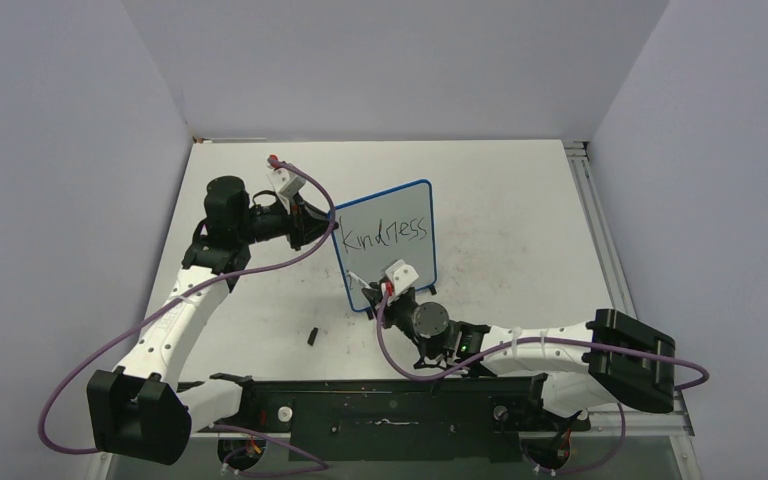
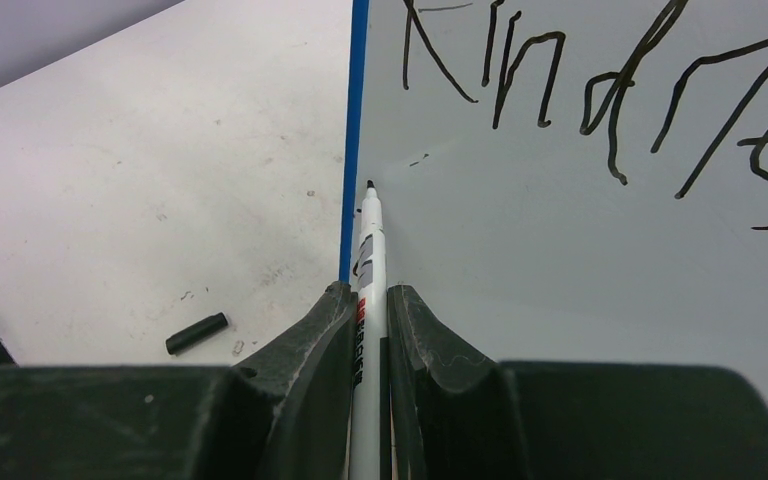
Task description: Write a sentence on the whiteboard
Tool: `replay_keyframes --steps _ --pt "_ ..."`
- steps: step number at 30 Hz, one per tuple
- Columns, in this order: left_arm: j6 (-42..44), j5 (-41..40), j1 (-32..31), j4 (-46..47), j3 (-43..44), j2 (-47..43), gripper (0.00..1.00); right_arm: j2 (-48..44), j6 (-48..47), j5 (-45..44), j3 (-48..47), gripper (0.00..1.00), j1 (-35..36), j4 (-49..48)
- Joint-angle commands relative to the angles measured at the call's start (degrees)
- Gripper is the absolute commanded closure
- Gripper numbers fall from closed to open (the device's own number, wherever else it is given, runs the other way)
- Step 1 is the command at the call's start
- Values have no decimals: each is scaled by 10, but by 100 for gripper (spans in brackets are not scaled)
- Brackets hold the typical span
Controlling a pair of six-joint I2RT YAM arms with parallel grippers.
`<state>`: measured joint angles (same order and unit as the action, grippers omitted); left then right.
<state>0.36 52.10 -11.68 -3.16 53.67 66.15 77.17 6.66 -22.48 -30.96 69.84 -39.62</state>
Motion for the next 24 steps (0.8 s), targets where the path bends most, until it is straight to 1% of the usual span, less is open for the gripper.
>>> replay_keyframes --steps 1,6,10,16,24 --pt "21 13 -2 -44 2 6 100 2 6 -8 -20 95 -11 -25" --pt "21 13 -1 -43 2 6 100 -42 -5 31 -3 95 -6 -32" --pt "21 13 -2 -43 2 7 100 -72 5 38 16 95 -1 -29" --pt "21 12 -2 -44 1 6 100 -58 22 -1 29 95 -4 -13" --pt "21 11 -1 -44 1 8 100 -39 28 -7 33 95 -13 -20"
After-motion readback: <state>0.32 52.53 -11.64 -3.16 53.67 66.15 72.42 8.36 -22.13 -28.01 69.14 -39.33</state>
